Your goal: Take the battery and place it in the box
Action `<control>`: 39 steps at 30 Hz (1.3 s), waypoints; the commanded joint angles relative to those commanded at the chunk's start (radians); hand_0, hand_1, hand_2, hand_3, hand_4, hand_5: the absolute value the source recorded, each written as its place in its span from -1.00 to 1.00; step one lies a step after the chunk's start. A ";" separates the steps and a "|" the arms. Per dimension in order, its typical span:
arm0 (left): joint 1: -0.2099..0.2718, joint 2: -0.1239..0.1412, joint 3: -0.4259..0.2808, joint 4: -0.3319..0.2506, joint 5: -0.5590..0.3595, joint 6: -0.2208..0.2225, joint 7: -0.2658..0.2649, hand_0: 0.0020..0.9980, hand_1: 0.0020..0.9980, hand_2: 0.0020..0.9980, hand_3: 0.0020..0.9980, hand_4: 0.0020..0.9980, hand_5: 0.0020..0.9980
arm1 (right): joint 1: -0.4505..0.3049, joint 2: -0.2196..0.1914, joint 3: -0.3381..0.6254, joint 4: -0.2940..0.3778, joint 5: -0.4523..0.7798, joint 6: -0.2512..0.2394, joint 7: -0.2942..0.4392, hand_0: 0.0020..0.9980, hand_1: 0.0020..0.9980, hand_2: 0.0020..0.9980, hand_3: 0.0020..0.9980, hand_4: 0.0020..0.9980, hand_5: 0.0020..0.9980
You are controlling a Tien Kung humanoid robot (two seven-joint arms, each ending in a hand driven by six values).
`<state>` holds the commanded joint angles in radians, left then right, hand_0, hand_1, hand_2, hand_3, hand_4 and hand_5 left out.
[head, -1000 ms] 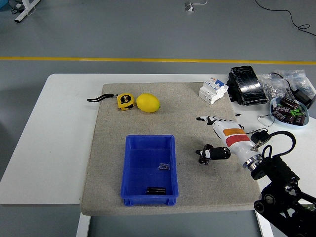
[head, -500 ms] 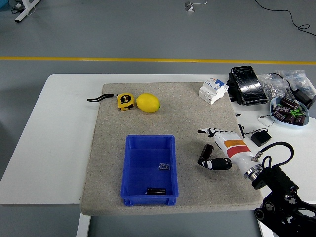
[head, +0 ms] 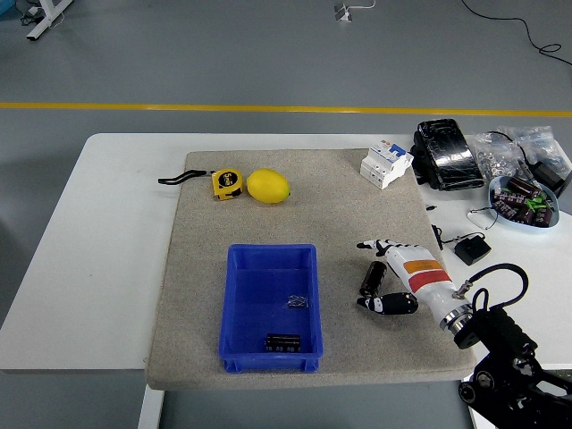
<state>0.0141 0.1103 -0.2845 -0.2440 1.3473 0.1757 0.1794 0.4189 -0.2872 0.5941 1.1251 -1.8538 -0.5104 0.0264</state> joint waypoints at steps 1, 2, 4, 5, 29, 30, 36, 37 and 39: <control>0.000 0.000 0.000 0.000 0.001 0.000 0.000 0.46 0.42 0.50 0.36 0.44 0.33 | 0.001 0.001 -0.003 -0.004 0.006 -0.002 0.003 -0.04 0.23 0.46 0.55 0.92 -0.62; -0.001 0.000 0.000 0.000 0.001 0.000 0.000 0.46 0.42 0.50 0.36 0.44 0.33 | 0.003 0.002 -0.005 -0.009 0.011 -0.005 0.006 -0.04 0.23 0.46 0.55 0.92 -0.62; 0.000 0.000 0.000 0.000 0.001 0.000 -0.001 0.46 0.42 0.50 0.36 0.44 0.33 | 0.005 0.005 -0.011 -0.018 0.022 -0.007 0.010 -0.04 0.23 0.46 0.55 0.92 -0.62; 0.000 0.000 -0.001 0.000 0.002 0.000 -0.001 0.46 0.42 0.50 0.36 0.44 0.33 | 0.007 0.008 -0.014 -0.024 0.029 -0.009 0.013 -0.04 0.23 0.46 0.55 0.92 -0.62; -0.003 -0.002 -0.017 -0.001 0.025 -0.007 0.005 0.46 0.43 0.51 0.37 0.44 0.33 | 0.020 0.020 -0.035 -0.051 0.065 -0.044 0.031 -0.44 -0.14 0.10 0.14 0.23 -0.97; -0.003 -0.002 -0.017 -0.001 0.026 -0.007 0.006 0.46 0.42 0.51 0.37 0.44 0.33 | 0.020 0.020 -0.033 -0.049 0.064 -0.044 0.031 -0.50 -0.17 0.09 0.13 0.23 -0.95; -0.002 0.000 -0.021 -0.002 0.032 -0.010 0.008 0.46 0.42 0.50 0.36 0.44 0.33 | 0.022 0.012 -0.019 -0.029 0.055 -0.048 0.027 -0.52 -0.18 0.08 0.12 0.21 -0.96; -0.002 0.000 -0.021 -0.002 0.033 -0.011 0.009 0.46 0.42 0.50 0.36 0.44 0.33 | 0.022 0.011 -0.016 -0.024 0.052 -0.048 0.025 -0.52 -0.18 0.08 0.12 0.21 -0.96; -0.002 0.001 -0.023 -0.002 0.036 -0.012 0.010 0.46 0.42 0.50 0.36 0.44 0.33 | 0.022 0.008 -0.008 -0.007 0.040 -0.047 0.019 -0.52 -0.18 0.08 0.12 0.21 -0.96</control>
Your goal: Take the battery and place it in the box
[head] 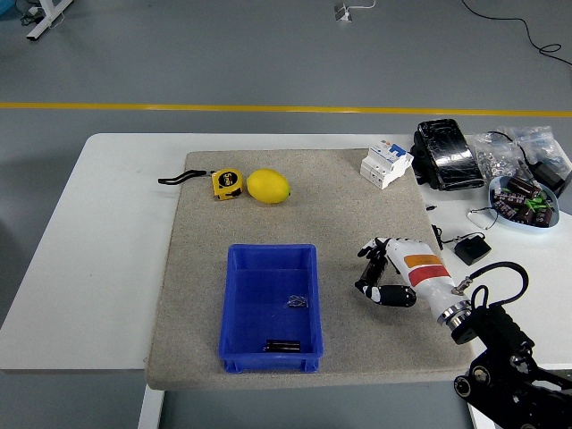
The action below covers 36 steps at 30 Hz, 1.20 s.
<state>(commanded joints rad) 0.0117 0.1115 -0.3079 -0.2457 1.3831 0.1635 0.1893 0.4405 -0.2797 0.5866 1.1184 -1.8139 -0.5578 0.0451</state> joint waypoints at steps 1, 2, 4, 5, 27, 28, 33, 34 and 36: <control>0.000 0.000 0.000 0.000 0.000 0.000 0.000 0.46 0.42 0.50 0.36 0.44 0.33 | 0.000 -0.001 0.003 0.009 -0.006 0.000 -0.003 -0.52 -0.18 0.08 0.12 0.21 -0.96; 0.000 0.000 0.000 0.000 0.001 0.000 0.001 0.46 0.42 0.50 0.36 0.44 0.33 | -0.001 -0.003 0.007 0.021 -0.013 0.000 -0.007 -0.52 -0.18 0.08 0.12 0.21 -0.96; 0.000 0.001 -0.002 0.000 0.002 0.000 0.002 0.46 0.42 0.50 0.36 0.44 0.33 | 0.000 -0.006 0.013 0.055 -0.029 -0.002 -0.017 -0.53 -0.19 0.08 0.12 0.19 -0.99; 0.000 0.001 -0.002 0.000 0.002 0.001 0.002 0.46 0.42 0.50 0.36 0.44 0.33 | 0.002 -0.007 0.016 0.075 -0.036 -0.003 -0.022 -0.53 -0.19 0.08 0.12 0.19 -0.99; 0.004 -0.004 0.025 0.003 -0.024 0.016 -0.008 0.46 0.41 0.49 0.36 0.44 0.34 | 0.114 0.049 -0.169 0.309 -0.228 -0.008 -0.172 0.05 0.27 0.48 0.77 0.78 -0.71; 0.003 -0.004 0.025 0.002 -0.023 0.016 -0.009 0.46 0.41 0.49 0.36 0.44 0.34 | 0.120 0.051 -0.174 0.300 -0.224 -0.009 -0.172 0.05 0.27 0.48 0.77 0.78 -0.71; 0.004 -0.002 0.027 0.003 -0.026 0.016 -0.013 0.45 0.41 0.49 0.36 0.44 0.33 | 0.142 0.065 -0.189 0.279 -0.204 0.013 -0.165 0.28 0.38 0.59 0.90 0.90 -0.61; 0.004 -0.002 0.028 0.003 -0.027 0.017 -0.013 0.45 0.41 0.49 0.36 0.44 0.33 | 0.143 0.067 -0.191 0.279 -0.203 0.019 -0.162 0.28 0.38 0.59 0.90 0.90 -0.61; 0.004 -0.001 0.029 0.003 -0.028 0.017 -0.014 0.45 0.41 0.49 0.36 0.44 0.33 | 0.145 0.069 -0.196 0.279 -0.197 0.029 -0.155 0.28 0.38 0.59 0.90 0.90 -0.61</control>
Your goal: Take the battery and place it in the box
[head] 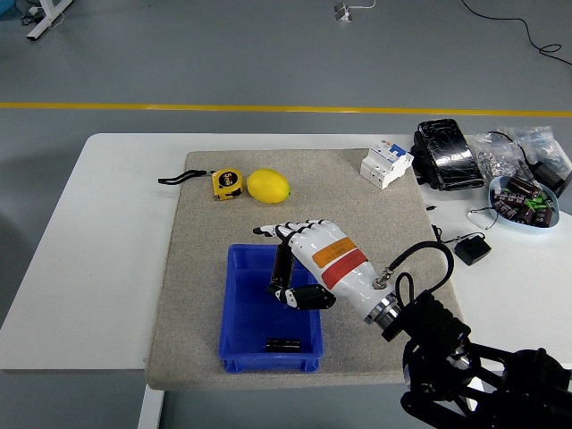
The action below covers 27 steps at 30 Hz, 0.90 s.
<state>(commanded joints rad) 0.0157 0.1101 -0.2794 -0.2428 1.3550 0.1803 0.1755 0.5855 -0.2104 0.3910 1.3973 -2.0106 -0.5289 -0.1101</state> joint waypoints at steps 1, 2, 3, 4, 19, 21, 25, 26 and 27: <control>0.000 0.000 0.000 0.000 0.001 0.000 0.000 0.45 0.41 0.49 0.36 0.44 0.33 | 0.001 0.001 -0.002 -0.001 0.006 0.002 0.003 0.28 0.38 0.59 0.90 0.90 -0.61; 0.000 0.001 -0.001 0.000 0.002 -0.001 0.000 0.45 0.41 0.49 0.36 0.44 0.33 | 0.001 0.001 -0.003 -0.002 0.011 0.003 0.006 0.28 0.38 0.59 0.90 0.90 -0.61; 0.000 0.001 0.000 0.000 0.001 -0.001 0.000 0.45 0.40 0.49 0.36 0.44 0.33 | 0.001 0.002 -0.003 -0.004 0.013 0.003 0.008 0.33 0.40 0.62 1.00 0.97 -0.52; 0.001 0.001 0.000 0.000 0.001 -0.001 0.000 0.45 0.40 0.49 0.36 0.44 0.33 | 0.002 0.002 -0.002 -0.005 0.015 0.003 0.009 0.33 0.40 0.62 1.00 0.97 -0.52; 0.002 0.002 0.009 0.000 -0.011 -0.003 -0.003 0.45 0.40 0.48 0.35 0.43 0.33 | -0.006 -0.043 0.136 0.009 0.101 -0.033 0.035 0.36 0.41 0.63 1.00 0.90 -0.55; 0.002 0.002 0.014 -0.001 -0.016 -0.003 -0.004 0.45 0.40 0.48 0.34 0.43 0.33 | -0.010 -0.058 0.165 0.017 0.178 -0.034 0.056 0.55 0.56 0.70 0.89 1.00 -0.32; 0.000 0.000 0.017 0.000 -0.025 0.001 -0.004 0.45 0.40 0.48 0.34 0.43 0.33 | -0.026 -0.089 0.214 0.046 0.346 -0.023 0.137 0.55 0.56 0.70 0.89 1.00 -0.32; 0.000 -0.001 0.019 0.000 -0.027 0.001 -0.004 0.45 0.40 0.48 0.34 0.43 0.33 | -0.033 -0.099 0.227 0.057 0.391 -0.012 0.169 0.55 0.56 0.70 0.89 1.00 -0.32; -0.001 -0.001 0.021 0.000 -0.030 0.002 -0.004 0.45 0.41 0.49 0.35 0.42 0.32 | -0.040 -0.110 0.241 0.067 0.437 0.002 0.206 0.68 0.67 0.75 0.85 1.00 0.08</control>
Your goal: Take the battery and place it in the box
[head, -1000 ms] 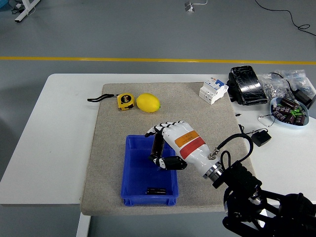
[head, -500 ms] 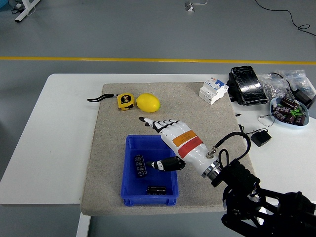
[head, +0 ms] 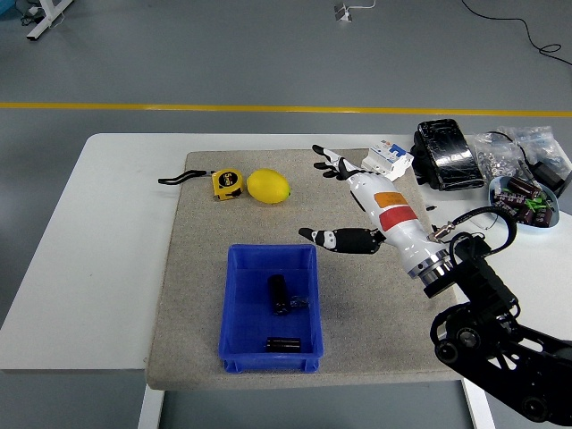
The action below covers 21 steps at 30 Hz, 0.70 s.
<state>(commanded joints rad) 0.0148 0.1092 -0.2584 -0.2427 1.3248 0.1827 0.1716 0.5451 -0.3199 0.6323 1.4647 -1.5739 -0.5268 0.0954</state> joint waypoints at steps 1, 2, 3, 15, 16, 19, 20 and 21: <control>-0.001 0.000 0.002 0.000 -0.002 0.001 0.000 0.45 0.41 0.49 0.35 0.42 0.32 | -0.006 -0.009 0.013 0.008 0.039 0.012 0.032 0.68 0.67 0.75 0.85 1.00 0.08; -0.001 -0.001 0.005 0.000 -0.006 0.003 -0.001 0.45 0.41 0.49 0.35 0.42 0.32 | -0.013 -0.017 0.026 0.014 0.078 0.024 0.062 0.68 0.67 0.75 0.85 1.00 0.08; -0.002 -0.001 0.009 0.000 -0.011 0.005 -0.001 0.45 0.41 0.49 0.35 0.42 0.32 | -0.020 -0.026 0.043 0.017 0.124 0.040 0.097 0.68 0.67 0.75 0.85 1.00 0.08; -0.006 -0.002 0.000 0.000 -0.002 0.006 -0.001 0.45 0.41 0.49 0.34 0.42 0.33 | -0.102 -0.072 0.239 -0.178 0.628 0.233 0.276 0.70 0.67 0.73 0.84 1.00 0.76; -0.006 -0.003 -0.004 0.000 0.003 0.005 0.001 0.45 0.41 0.49 0.34 0.42 0.33 | -0.110 -0.071 0.251 -0.198 0.667 0.242 0.280 0.70 0.67 0.73 0.84 1.00 0.76; -0.007 -0.004 -0.013 0.000 0.014 0.003 0.004 0.45 0.41 0.49 0.34 0.41 0.32 | -0.130 -0.074 0.272 -0.240 0.791 0.267 0.285 0.69 0.67 0.72 0.85 1.00 0.79; -0.007 -0.004 -0.014 0.000 0.016 0.003 0.004 0.45 0.41 0.49 0.34 0.41 0.32 | -0.138 -0.076 0.279 -0.252 0.836 0.271 0.284 0.69 0.67 0.72 0.85 1.00 0.79; -0.007 -0.004 -0.015 -0.001 0.018 0.002 0.005 0.45 0.41 0.49 0.34 0.41 0.32 | -0.145 -0.078 0.286 -0.262 0.875 0.272 0.281 0.69 0.67 0.72 0.85 1.00 0.79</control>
<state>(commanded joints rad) 0.0079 0.1048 -0.2736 -0.2432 1.3429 0.1850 0.1761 0.4002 -0.3977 0.9180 1.2023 -0.6989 -0.2545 0.3763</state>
